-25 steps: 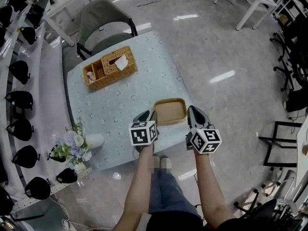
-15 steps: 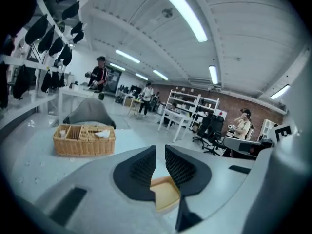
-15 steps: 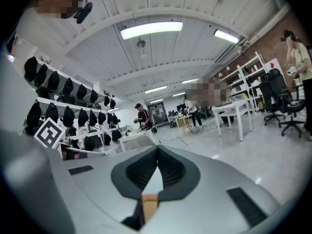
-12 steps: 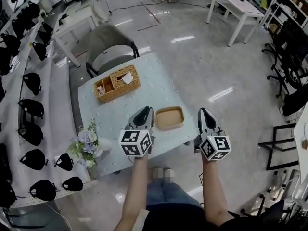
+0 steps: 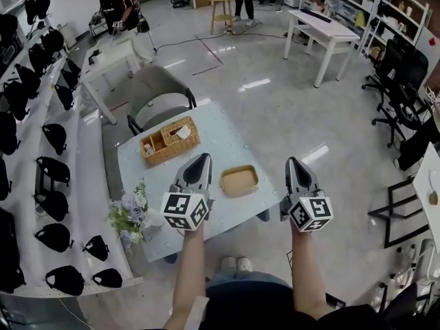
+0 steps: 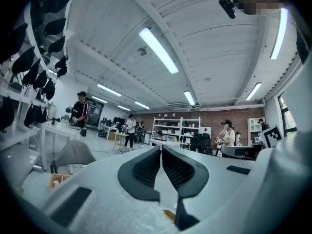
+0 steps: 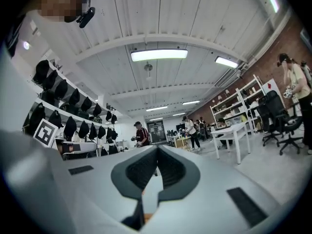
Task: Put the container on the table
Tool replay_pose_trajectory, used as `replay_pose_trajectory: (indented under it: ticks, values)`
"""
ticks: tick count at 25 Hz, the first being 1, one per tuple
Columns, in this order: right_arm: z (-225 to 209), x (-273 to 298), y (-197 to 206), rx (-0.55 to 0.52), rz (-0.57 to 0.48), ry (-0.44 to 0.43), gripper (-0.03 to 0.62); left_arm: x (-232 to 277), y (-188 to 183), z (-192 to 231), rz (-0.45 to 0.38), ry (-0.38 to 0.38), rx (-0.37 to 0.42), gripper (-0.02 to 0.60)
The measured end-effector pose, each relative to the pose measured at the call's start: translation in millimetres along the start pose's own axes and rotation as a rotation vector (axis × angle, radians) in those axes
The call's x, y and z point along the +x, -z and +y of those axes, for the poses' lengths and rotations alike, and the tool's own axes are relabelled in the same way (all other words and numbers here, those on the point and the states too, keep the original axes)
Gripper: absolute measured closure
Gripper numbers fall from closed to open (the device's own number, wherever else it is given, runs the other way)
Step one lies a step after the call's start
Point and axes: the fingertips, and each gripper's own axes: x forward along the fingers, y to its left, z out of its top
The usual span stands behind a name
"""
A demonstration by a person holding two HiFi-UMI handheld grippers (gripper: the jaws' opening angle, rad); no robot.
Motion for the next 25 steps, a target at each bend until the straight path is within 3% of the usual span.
replay_pose_trajectory:
  ticks: [8, 25]
  values:
    - [1, -11, -23, -0.032, -0.042, 0.0, 0.595, -15, -27, -2, -0.055, -0.012, 0.056, 0.571]
    - [1, -15, -9, -0.062, 0.019, 0.033, 0.597, -17, -20, 4, -0.021, -0.012, 0.054, 0.572]
